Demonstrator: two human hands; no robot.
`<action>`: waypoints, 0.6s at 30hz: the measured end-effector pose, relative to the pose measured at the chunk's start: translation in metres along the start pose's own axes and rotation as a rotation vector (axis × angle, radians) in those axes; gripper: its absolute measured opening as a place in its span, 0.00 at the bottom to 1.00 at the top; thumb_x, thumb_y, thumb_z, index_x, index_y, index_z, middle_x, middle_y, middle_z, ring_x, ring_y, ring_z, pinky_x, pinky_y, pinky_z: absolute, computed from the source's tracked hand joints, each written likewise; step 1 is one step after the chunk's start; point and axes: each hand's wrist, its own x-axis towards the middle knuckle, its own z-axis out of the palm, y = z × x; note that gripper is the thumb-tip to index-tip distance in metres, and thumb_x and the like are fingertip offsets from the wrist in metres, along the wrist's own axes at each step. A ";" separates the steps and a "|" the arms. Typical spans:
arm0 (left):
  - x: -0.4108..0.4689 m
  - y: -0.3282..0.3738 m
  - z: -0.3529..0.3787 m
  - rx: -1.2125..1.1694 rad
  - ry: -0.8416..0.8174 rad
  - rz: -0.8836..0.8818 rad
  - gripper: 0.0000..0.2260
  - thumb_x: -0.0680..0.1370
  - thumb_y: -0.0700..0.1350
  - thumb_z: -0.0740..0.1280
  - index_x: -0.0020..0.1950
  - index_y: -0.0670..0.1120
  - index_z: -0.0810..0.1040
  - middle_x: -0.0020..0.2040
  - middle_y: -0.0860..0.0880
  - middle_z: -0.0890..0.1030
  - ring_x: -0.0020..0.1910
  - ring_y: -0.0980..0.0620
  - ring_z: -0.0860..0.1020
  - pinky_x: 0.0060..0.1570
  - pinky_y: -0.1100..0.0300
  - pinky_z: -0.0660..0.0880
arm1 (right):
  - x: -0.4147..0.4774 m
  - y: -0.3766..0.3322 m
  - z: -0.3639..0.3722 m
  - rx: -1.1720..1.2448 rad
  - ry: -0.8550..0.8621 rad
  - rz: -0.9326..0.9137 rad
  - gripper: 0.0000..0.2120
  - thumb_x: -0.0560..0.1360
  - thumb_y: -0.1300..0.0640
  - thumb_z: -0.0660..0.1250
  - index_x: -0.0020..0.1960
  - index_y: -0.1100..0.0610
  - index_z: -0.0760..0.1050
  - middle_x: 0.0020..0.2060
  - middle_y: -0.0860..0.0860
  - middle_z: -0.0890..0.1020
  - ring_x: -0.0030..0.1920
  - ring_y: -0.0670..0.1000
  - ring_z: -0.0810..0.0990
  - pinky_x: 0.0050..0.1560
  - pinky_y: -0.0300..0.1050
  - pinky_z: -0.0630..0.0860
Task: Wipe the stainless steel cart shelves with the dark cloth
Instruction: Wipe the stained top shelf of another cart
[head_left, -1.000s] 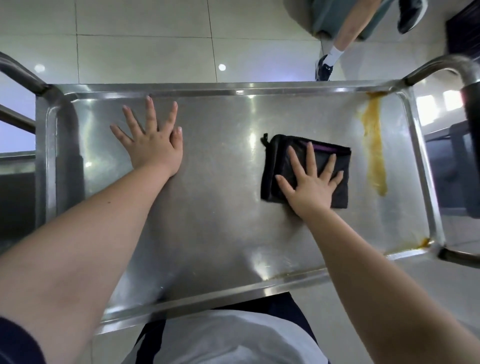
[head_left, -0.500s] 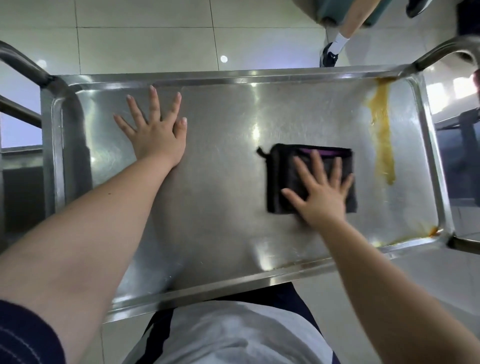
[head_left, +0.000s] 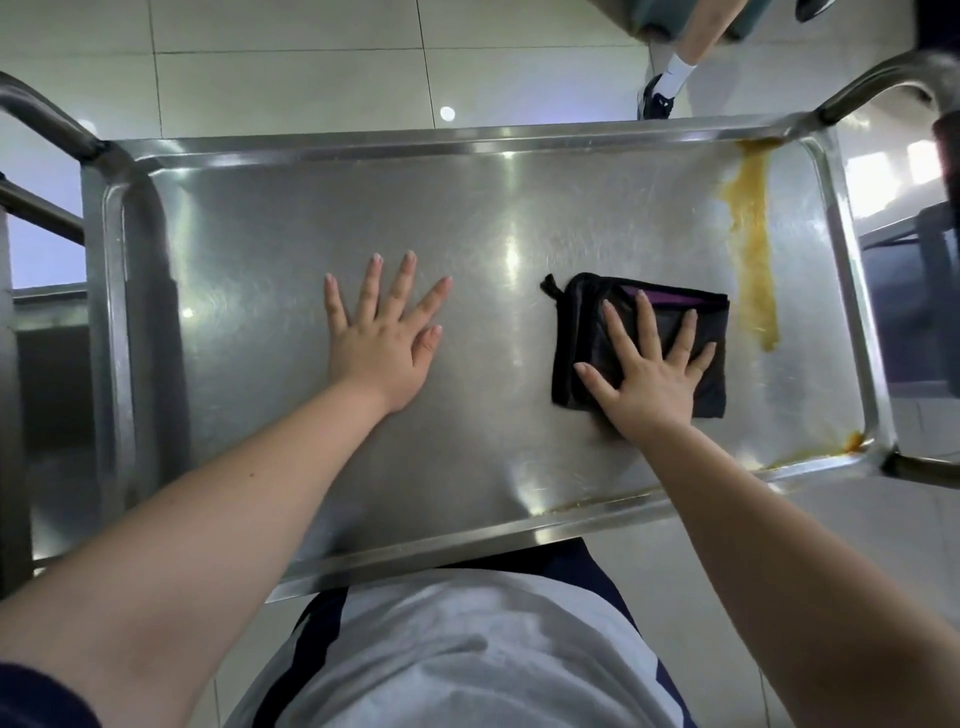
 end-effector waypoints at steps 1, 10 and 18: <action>0.002 -0.001 0.000 0.002 0.001 -0.003 0.23 0.83 0.60 0.43 0.79 0.66 0.44 0.81 0.54 0.42 0.80 0.44 0.41 0.72 0.32 0.38 | -0.010 -0.013 0.004 -0.017 -0.004 -0.057 0.38 0.69 0.21 0.39 0.75 0.30 0.33 0.78 0.40 0.33 0.76 0.66 0.32 0.71 0.74 0.38; 0.003 0.003 -0.001 0.012 0.034 -0.017 0.23 0.83 0.60 0.45 0.78 0.67 0.45 0.81 0.55 0.43 0.80 0.44 0.42 0.73 0.33 0.39 | -0.088 -0.098 0.046 -0.075 0.055 -0.477 0.36 0.72 0.24 0.48 0.78 0.33 0.46 0.80 0.46 0.47 0.76 0.69 0.37 0.69 0.77 0.38; 0.003 0.006 -0.003 0.022 0.015 -0.017 0.23 0.82 0.62 0.44 0.78 0.67 0.46 0.81 0.54 0.44 0.80 0.43 0.43 0.73 0.33 0.39 | -0.057 0.041 0.024 0.026 -0.008 0.064 0.39 0.67 0.20 0.38 0.74 0.29 0.35 0.79 0.42 0.37 0.77 0.62 0.33 0.74 0.67 0.34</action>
